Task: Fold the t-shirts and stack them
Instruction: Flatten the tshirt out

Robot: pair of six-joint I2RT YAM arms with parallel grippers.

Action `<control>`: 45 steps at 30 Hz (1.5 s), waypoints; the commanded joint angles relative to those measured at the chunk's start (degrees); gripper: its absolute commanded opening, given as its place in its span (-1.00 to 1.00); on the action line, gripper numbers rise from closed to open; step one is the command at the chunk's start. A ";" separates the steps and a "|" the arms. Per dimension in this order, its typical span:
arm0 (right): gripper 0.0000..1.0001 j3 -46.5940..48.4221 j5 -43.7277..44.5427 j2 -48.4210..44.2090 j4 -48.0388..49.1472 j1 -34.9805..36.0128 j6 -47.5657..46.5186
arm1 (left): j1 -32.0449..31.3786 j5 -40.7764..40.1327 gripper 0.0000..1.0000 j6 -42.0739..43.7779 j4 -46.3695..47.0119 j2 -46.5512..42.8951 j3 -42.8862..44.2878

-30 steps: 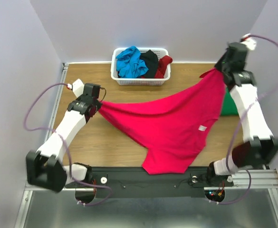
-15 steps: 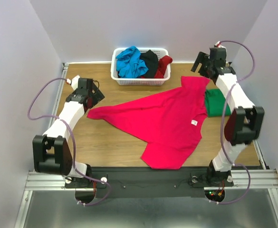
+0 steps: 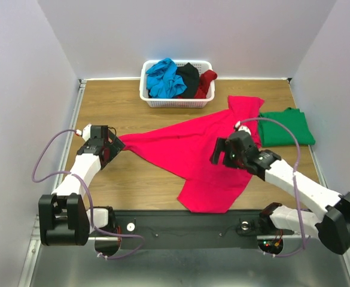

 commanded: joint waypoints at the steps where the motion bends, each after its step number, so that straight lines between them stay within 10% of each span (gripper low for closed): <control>1: 1.00 -3.79 4.03 3.07 -2.43 0.30 6.56 | 0.60 0.58 0.97 -1.63 3.21 -4.08 -1.58; 12: 1.00 3.05 19.49 25.65 -1.55 -0.05 3.49 | 0.77 -0.21 0.97 -1.10 3.30 -3.47 -1.76; 25: 1.00 23.35 17.22 47.89 1.79 -10.59 -11.54 | 2.62 1.37 0.97 -0.75 7.86 -0.40 -3.95; 37: 1.00 23.54 11.07 42.03 2.84 -13.94 -17.09 | 2.53 7.35 0.65 -0.40 15.51 10.32 -5.01; 45: 1.00 16.86 8.78 31.74 3.19 -13.85 -14.71 | 2.53 9.37 0.06 1.01 17.63 17.79 -2.72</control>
